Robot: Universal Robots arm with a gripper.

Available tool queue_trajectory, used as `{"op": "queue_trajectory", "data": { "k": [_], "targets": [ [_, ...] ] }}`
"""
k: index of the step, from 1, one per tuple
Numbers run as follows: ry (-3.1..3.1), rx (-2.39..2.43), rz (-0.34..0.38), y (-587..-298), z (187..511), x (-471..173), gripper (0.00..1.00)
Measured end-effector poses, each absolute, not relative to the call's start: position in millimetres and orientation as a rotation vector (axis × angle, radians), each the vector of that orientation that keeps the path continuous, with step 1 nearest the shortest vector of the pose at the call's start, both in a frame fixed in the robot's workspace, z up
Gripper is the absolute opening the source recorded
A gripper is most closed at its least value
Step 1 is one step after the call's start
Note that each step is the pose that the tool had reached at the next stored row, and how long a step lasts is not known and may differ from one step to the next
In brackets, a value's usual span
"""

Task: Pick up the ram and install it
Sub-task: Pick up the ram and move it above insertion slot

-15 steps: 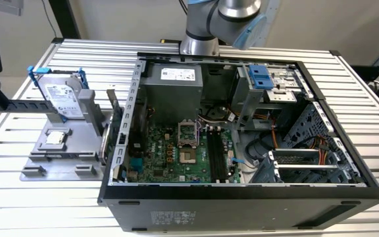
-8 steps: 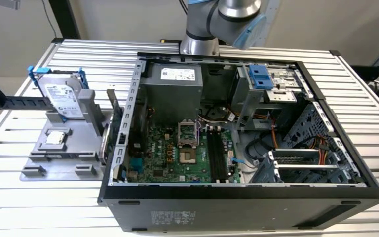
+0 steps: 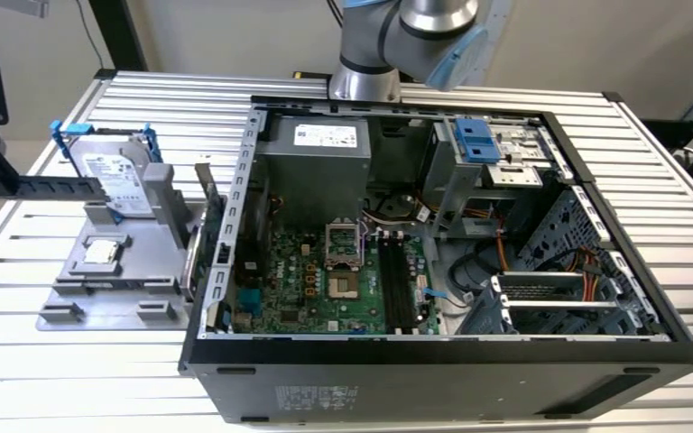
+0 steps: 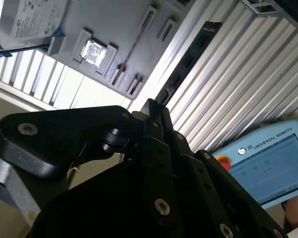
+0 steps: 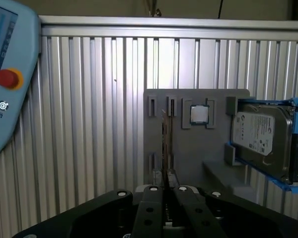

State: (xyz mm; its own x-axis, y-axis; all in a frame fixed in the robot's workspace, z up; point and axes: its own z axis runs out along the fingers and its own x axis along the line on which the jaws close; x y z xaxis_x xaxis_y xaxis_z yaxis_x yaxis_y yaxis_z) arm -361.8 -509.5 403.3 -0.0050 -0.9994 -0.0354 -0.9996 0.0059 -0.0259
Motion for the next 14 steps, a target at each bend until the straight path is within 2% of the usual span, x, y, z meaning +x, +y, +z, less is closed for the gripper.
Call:
{"op": "queue_trajectory", "data": {
  "k": [14],
  "targets": [
    [2.196,-2.185,0.010,-509,403,-322,0.00]
  ]
}}
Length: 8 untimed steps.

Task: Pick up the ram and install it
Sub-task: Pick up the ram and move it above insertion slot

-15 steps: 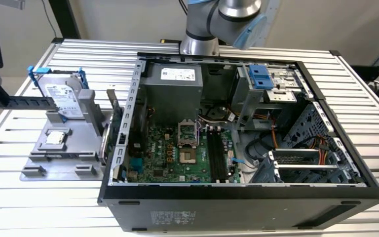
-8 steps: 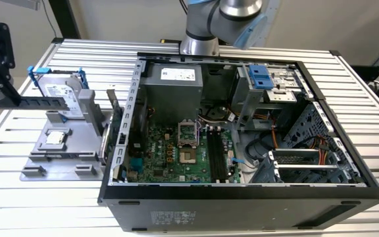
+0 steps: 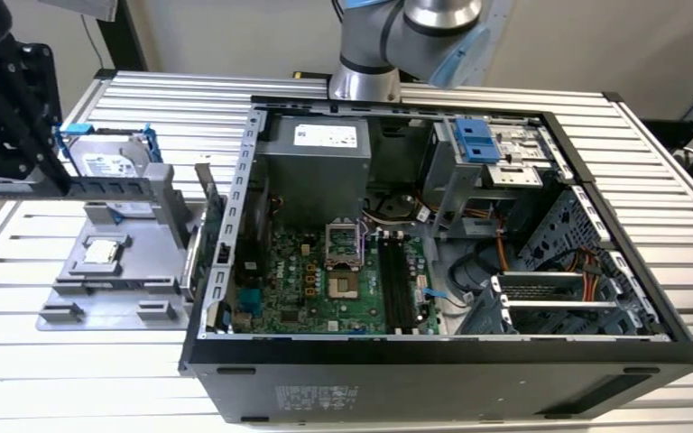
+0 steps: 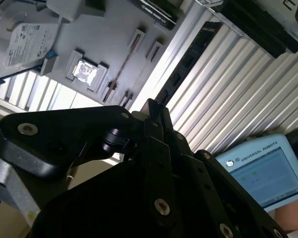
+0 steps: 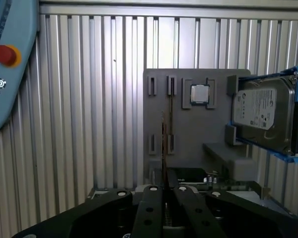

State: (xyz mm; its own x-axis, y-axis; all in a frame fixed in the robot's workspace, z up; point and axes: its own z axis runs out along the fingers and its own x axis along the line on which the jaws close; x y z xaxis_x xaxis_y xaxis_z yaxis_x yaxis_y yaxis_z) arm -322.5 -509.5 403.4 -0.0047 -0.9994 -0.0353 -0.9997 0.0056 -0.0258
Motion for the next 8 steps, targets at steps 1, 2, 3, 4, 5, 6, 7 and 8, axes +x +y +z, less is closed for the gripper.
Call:
{"op": "queue_trajectory", "data": {
  "k": [1,2,3,4,5,6,7,8],
  "targets": [
    [2.196,-2.185,0.010,-509,403,-320,0.00],
    [2.196,-2.185,0.010,-509,403,-318,0.00],
    [2.196,-2.185,0.010,-509,403,-316,0.00],
    [2.196,-2.185,0.010,-509,403,-314,0.00],
    [2.196,-2.185,0.010,-509,403,-311,0.00],
    [2.196,-2.185,0.010,-509,403,-309,0.00],
    [2.196,-2.185,0.010,-509,403,-307,0.00],
    [2.196,-2.185,0.010,-509,403,-305,0.00]
  ]
}}
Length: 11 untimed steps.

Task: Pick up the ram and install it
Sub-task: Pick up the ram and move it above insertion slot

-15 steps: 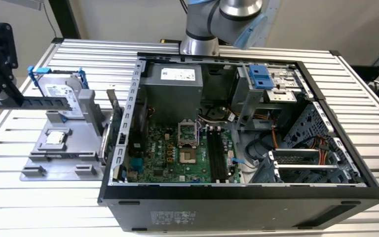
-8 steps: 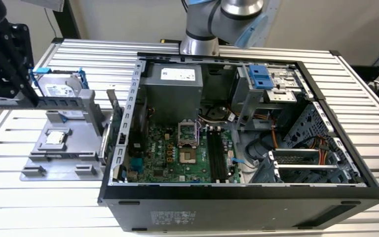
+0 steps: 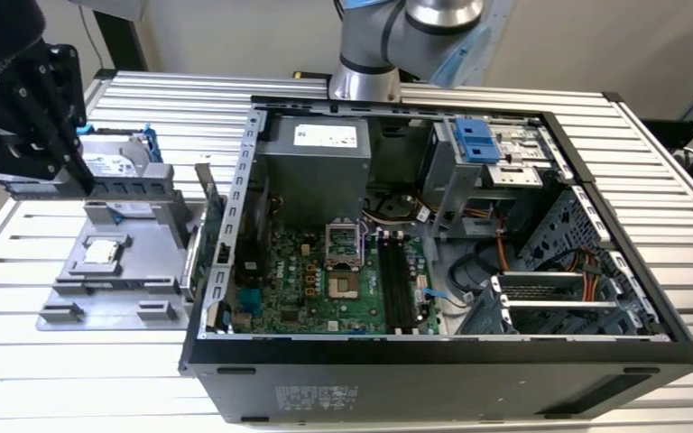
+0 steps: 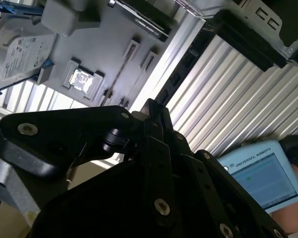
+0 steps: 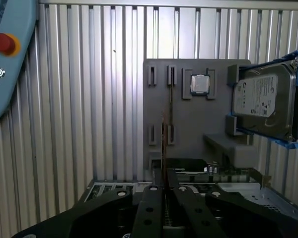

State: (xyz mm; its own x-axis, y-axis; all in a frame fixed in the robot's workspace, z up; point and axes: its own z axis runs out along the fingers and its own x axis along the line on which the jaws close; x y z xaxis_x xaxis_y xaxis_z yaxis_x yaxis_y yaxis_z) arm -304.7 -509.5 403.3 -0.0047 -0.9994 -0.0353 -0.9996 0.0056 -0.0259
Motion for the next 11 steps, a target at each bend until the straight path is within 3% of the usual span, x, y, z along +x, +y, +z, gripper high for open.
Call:
{"op": "queue_trajectory", "data": {
  "k": [11],
  "targets": [
    [2.196,-2.185,0.010,-509,403,-280,0.00]
  ]
}}
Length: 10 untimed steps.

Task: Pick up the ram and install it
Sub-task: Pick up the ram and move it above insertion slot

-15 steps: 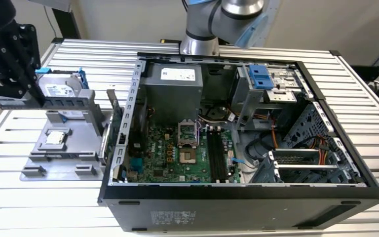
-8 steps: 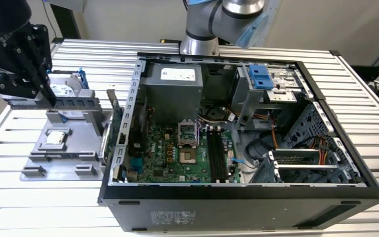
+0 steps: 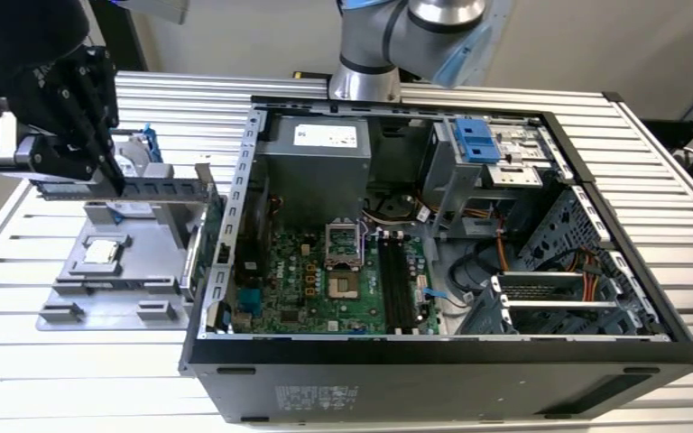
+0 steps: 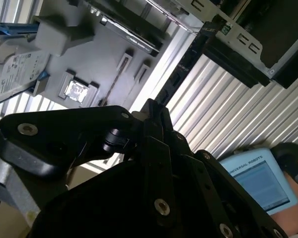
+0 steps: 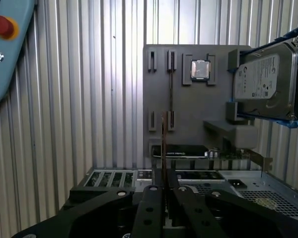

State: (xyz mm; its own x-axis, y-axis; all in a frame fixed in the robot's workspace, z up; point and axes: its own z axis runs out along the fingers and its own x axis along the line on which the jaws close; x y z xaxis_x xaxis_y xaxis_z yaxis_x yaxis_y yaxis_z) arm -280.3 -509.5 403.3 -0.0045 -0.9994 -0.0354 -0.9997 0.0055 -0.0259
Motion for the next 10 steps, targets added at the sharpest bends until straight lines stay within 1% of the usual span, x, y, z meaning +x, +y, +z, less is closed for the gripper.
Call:
{"op": "queue_trajectory", "data": {
  "k": [10],
  "targets": [
    [2.196,-2.185,0.010,-509,403,-258,0.00]
  ]
}}
